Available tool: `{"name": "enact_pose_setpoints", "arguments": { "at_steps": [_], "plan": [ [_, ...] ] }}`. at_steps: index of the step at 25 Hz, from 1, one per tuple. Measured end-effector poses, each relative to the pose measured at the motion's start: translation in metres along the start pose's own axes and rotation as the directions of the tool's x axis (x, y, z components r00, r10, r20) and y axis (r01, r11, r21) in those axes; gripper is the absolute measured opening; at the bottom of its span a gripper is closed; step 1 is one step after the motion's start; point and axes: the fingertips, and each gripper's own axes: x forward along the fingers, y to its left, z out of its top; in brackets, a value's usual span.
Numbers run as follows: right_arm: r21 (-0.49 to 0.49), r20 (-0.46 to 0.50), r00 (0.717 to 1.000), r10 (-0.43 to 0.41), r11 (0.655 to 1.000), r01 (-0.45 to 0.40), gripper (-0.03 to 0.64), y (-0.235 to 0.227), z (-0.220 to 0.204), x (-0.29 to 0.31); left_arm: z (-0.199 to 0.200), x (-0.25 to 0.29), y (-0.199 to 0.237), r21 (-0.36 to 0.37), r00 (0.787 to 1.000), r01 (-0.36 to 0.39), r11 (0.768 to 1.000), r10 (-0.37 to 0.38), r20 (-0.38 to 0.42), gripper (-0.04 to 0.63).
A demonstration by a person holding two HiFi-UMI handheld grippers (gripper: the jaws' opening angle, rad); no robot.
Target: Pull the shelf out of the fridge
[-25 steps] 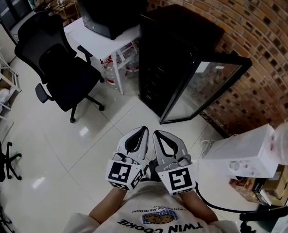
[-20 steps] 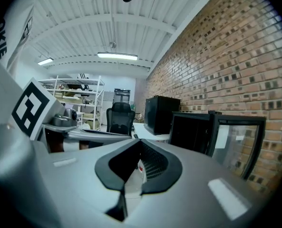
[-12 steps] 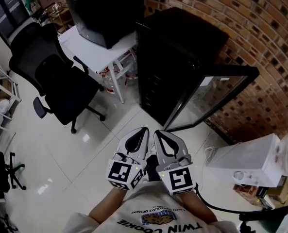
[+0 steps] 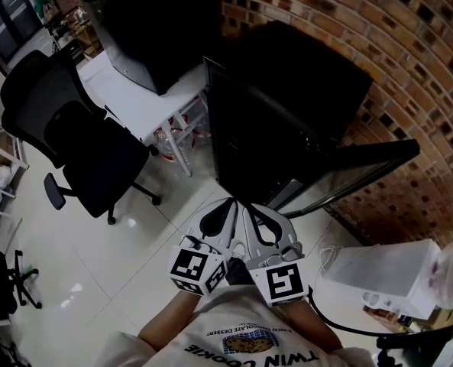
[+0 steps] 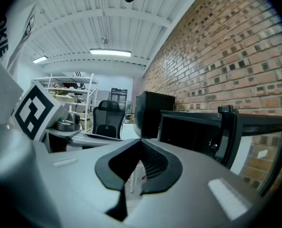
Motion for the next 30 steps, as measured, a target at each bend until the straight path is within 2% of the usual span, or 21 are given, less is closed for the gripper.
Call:
{"name": "enact_pose_setpoints", "arguments": {
  "at_steps": [9, 12, 15, 20, 22, 25, 27, 30],
  "plan": [
    [-0.023, -0.012, 1.0, -0.015, 1.0, 0.015, 0.005, -0.043, -0.003, 0.042, -0.008, 0.06, 0.03, -0.102, 0.999, 0.035, 0.994, -0.037, -0.018, 0.0],
    [-0.037, -0.025, 0.999, -0.02, 0.999, 0.019, 0.005, -0.05, -0.006, 0.049, -0.019, 0.074, 0.032, -0.145, 0.996, 0.079, 0.986, -0.084, -0.03, 0.0],
    [-0.047, -0.043, 0.998, -0.035, 0.998, 0.033, 0.005, -0.056, -0.011, 0.057, -0.03, 0.088, 0.037, -0.202, 0.988, 0.145, 0.969, -0.154, -0.029, 0.0],
    [-0.073, -0.067, 0.995, -0.076, 0.995, 0.071, 0.005, -0.065, -0.015, 0.07, -0.054, 0.11, 0.052, -0.369, 0.972, 0.205, 0.907, -0.234, -0.035, 0.0],
    [-0.075, -0.07, 0.993, -0.091, 0.993, 0.086, 0.005, -0.067, -0.018, 0.075, -0.064, 0.117, 0.058, -0.414, 0.966, 0.218, 0.884, -0.254, -0.035, 0.032],
    [-0.068, -0.072, 0.99, -0.12, 0.991, 0.115, 0.005, -0.073, -0.024, 0.079, -0.081, 0.132, 0.07, -0.477, 0.962, 0.231, 0.848, -0.273, -0.019, 0.04],
    [-0.065, -0.077, 0.988, -0.138, 0.989, 0.133, 0.005, -0.077, -0.03, 0.08, -0.094, 0.143, 0.078, -0.527, 0.957, 0.248, 0.813, -0.291, 0.002, 0.06],
    [-0.078, -0.099, 0.984, -0.148, 0.987, 0.141, 0.005, -0.08, -0.04, 0.081, -0.12, 0.161, 0.089, -0.609, 0.949, 0.268, 0.747, -0.315, 0.032, 0.08]
  ]
}}
